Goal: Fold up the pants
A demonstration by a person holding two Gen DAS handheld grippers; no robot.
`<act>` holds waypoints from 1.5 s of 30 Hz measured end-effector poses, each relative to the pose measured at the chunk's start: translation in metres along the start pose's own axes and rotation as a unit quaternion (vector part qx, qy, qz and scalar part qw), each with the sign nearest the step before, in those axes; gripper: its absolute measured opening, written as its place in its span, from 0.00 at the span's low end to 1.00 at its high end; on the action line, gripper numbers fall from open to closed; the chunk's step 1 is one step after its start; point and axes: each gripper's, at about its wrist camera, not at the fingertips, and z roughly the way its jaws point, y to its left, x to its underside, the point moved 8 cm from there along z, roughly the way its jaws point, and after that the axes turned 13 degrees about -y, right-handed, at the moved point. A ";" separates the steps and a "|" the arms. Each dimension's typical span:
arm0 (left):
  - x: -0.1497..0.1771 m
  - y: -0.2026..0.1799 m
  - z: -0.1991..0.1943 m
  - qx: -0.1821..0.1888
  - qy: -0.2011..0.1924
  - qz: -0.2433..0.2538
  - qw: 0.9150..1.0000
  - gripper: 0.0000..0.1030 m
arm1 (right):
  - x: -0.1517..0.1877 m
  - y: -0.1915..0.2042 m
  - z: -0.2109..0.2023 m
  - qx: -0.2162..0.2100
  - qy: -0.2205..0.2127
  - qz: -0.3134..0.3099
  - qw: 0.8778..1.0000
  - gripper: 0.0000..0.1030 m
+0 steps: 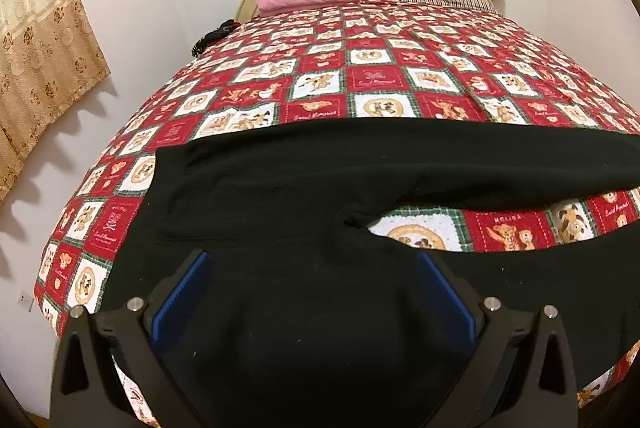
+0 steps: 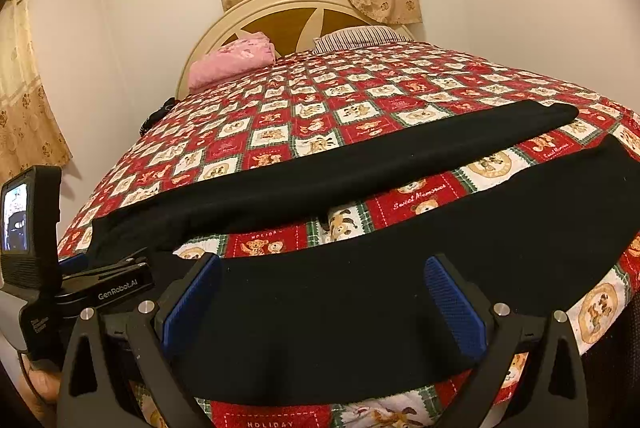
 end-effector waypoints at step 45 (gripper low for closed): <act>0.003 0.003 -0.002 0.009 0.009 -0.013 1.000 1.00 | 0.006 0.011 0.002 -0.003 0.010 -0.003 1.000 0.99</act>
